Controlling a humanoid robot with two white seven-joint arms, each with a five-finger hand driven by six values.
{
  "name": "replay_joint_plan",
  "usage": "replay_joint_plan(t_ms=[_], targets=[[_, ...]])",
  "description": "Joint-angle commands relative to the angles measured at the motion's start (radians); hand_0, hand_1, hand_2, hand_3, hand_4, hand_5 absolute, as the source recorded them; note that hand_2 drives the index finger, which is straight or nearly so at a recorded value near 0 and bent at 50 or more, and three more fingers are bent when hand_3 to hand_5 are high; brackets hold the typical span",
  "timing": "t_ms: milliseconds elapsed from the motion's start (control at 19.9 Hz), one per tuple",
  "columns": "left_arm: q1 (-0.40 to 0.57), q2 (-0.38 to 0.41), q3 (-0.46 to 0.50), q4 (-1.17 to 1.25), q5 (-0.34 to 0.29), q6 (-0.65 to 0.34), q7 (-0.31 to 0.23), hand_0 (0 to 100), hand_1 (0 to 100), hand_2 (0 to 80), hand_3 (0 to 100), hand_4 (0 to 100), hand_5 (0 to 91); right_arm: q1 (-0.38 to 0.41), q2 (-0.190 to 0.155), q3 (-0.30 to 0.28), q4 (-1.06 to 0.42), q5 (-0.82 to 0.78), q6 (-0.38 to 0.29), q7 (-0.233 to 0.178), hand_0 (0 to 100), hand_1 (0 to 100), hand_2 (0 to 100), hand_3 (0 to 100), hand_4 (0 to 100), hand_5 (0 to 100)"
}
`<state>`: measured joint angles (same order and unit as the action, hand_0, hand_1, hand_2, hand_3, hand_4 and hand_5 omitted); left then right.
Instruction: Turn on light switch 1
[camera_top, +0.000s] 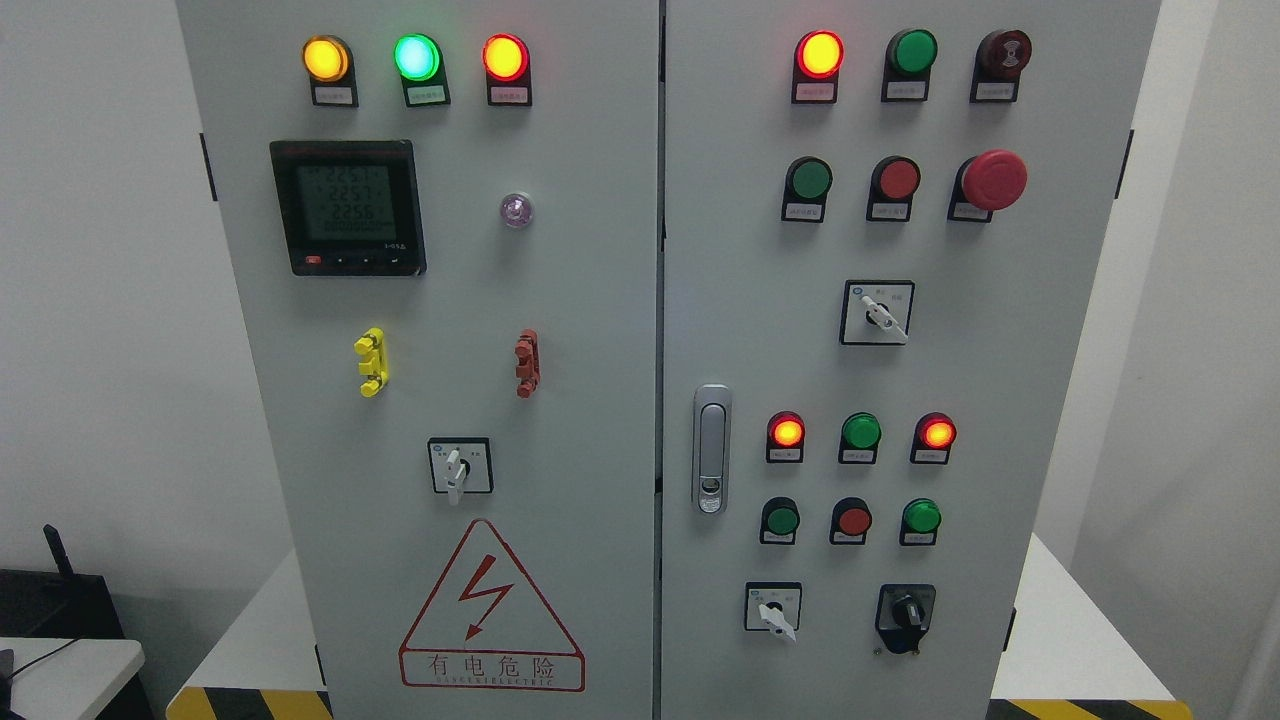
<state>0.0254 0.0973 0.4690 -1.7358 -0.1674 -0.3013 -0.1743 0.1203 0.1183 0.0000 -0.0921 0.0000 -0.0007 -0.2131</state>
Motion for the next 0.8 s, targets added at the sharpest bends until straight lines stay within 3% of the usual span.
replay_joint_plan(t_ms=[0,100,351,501,652,752], targets=[[-0.085,0.006,-0.225,-0.079,-0.053,0.051,0.059,17,35,46.3,79,85,79.4,-0.001,0.0,0.023,0.0,0.005,0.001,0.0,12,39,0,0,0,0],[-0.12,-0.008,-0.271,-0.079,-0.081,0.102,0.108,17,36,46.8,79,85,79.8,0.001,0.0,0.023,0.0,0.005,0.001,0.0,12,39,0,0,0,0],[-0.177,-0.07,-0.352,-0.079,-0.158,0.142,0.162,16,39,50.3,83,87,81.1,-0.001,0.0,0.023,0.0,0.005,0.001,0.0,12,39,0,0,0,0],[-0.223,-0.111,-0.403,-0.079,-0.196,0.22,0.202,15,41,52.5,86,89,82.9,-0.001,0.0,0.023,0.0,0.005,0.001,0.0,12,39,0,0,0,0],[-0.243,-0.16,-0.441,-0.079,-0.237,0.246,0.208,15,41,53.7,89,91,84.1,-0.001,0.0,0.023,0.0,0.005,0.001,0.0,12,39,0,0,0,0],[-0.246,-0.166,-0.472,-0.079,-0.289,0.264,0.254,15,42,53.9,90,91,84.5,0.001,0.0,0.023,0.0,0.005,0.001,0.0,12,39,0,0,0,0]])
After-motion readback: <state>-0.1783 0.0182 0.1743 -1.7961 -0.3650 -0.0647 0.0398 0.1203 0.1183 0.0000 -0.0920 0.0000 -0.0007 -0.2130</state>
